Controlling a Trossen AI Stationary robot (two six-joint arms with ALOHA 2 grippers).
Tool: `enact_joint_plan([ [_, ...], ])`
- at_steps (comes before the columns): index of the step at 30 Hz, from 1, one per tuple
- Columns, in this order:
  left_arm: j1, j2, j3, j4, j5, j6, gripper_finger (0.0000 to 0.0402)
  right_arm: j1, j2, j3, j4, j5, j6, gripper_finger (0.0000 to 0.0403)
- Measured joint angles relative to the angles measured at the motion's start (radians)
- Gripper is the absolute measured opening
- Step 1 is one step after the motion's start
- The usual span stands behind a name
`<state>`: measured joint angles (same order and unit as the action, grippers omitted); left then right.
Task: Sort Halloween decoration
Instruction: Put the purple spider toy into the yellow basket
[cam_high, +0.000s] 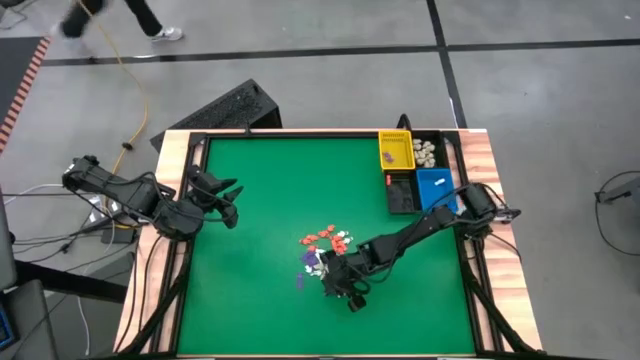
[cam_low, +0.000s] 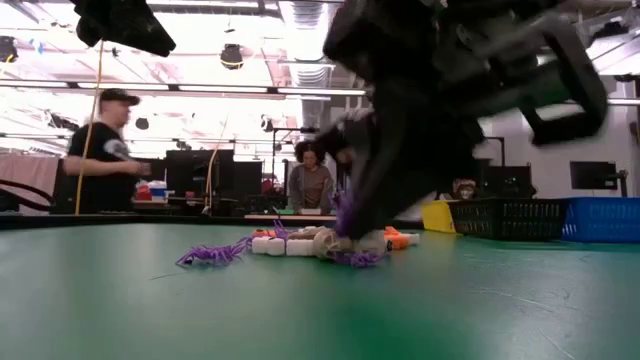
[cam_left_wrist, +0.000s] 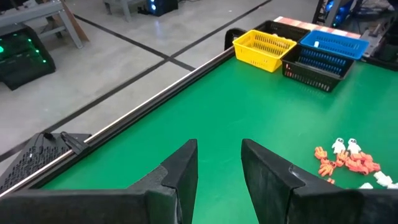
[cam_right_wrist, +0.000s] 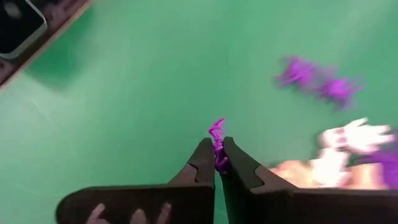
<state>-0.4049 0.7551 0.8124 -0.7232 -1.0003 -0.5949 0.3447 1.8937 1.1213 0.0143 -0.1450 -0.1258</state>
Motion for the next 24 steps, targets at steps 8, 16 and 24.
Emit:
enact_joint_plan([
  [8,0.000,0.000,0.000,-0.001,0.000,0.004,0.0115,-0.123,-0.177,0.003,-0.194,0.041,-0.051,0.0022],
  [16,0.000,0.000,0.000,-0.004,0.000,0.011,0.0115,-0.374,-0.387,0.002,-0.497,0.181,-0.099,0.0021],
  [24,0.000,0.000,0.000,-0.006,-0.001,0.013,0.0115,-0.700,-0.622,-0.053,-0.631,0.275,-0.062,0.0021],
])
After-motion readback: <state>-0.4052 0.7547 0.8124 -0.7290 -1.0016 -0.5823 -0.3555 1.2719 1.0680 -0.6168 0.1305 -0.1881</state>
